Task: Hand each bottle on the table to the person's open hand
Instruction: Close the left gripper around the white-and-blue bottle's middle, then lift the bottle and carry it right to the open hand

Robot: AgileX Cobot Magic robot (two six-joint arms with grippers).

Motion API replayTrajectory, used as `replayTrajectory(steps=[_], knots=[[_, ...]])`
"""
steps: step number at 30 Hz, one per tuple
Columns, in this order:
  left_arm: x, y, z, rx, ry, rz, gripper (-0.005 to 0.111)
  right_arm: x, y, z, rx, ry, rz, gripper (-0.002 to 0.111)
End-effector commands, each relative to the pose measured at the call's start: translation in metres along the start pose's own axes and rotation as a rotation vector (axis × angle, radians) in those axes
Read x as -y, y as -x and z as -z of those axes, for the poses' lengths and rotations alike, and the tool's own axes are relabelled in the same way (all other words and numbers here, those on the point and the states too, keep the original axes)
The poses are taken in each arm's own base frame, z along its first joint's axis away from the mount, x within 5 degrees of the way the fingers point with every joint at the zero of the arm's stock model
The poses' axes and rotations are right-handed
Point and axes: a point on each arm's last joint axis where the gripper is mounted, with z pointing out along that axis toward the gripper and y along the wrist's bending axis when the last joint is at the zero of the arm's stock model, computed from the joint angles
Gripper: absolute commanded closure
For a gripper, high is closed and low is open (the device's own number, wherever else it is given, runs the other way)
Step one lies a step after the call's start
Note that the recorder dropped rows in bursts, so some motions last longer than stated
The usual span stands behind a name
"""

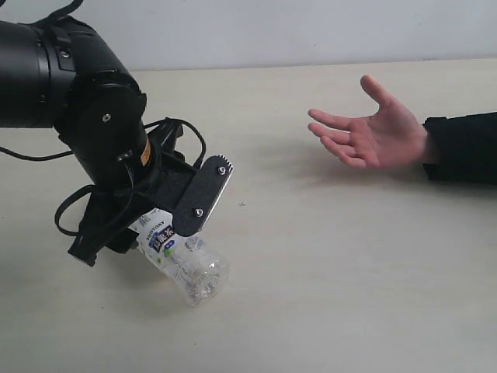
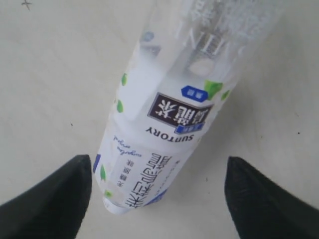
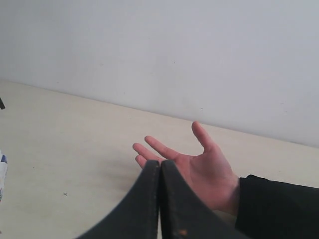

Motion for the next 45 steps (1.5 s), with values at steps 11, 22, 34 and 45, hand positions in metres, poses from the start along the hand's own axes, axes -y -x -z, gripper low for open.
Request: replayTrajectory(steps=[11, 22, 34, 45], knots=[[-0.006, 0.011, -0.024, 0.018, -0.003, -0.017, 0.035, 0.0, -0.001, 0.001, 0.008, 0.0, 0.005, 0.108], [-0.004, 0.016, -0.04, 0.014, -0.038, -0.039, 0.035, 0.0, -0.001, 0.001, 0.008, 0.0, 0.007, 0.108], [-0.003, 0.025, -0.055, 0.021, -0.057, -0.059, 0.036, 0.0, -0.001, 0.001, 0.008, 0.0, 0.007, 0.108], [-0.001, 0.027, -0.056, 0.029, -0.078, 0.139, 0.079, 0.0, -0.001, 0.001, 0.008, 0.0, 0.007, 0.108]])
